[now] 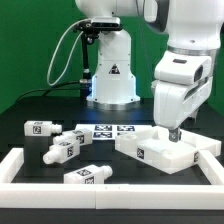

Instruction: Assemble one leg

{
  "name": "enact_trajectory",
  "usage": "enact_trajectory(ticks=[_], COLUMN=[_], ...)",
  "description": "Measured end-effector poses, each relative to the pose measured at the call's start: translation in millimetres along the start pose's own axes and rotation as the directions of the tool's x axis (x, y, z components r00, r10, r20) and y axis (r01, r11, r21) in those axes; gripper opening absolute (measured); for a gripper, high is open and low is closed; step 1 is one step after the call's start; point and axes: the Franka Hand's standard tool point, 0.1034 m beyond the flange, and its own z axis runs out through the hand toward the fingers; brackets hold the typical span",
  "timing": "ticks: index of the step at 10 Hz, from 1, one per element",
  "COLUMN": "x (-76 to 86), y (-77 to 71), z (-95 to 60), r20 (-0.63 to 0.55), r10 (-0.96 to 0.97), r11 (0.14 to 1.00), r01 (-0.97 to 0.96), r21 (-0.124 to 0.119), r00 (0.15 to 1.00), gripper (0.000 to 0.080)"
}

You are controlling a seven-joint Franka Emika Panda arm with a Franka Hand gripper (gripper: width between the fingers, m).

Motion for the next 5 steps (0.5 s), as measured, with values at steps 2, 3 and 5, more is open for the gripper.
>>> enact_trajectory(ticks=[2,3,5], x=[-0.9,-1.3,-26.3], y=[-0.8,-0.4,14.4], z=[0.5,0.6,8.2], r20=[0.005,0.004,-0.047], r10=[-0.004,-0.003,-0.042], r11=[1.0,1.0,0.998], r01=[0.004,0.003,0.039], r21=[0.004,0.004,-0.05], r00=[1.0,1.0,0.998], gripper=[0.0649,0.0649,0.0649])
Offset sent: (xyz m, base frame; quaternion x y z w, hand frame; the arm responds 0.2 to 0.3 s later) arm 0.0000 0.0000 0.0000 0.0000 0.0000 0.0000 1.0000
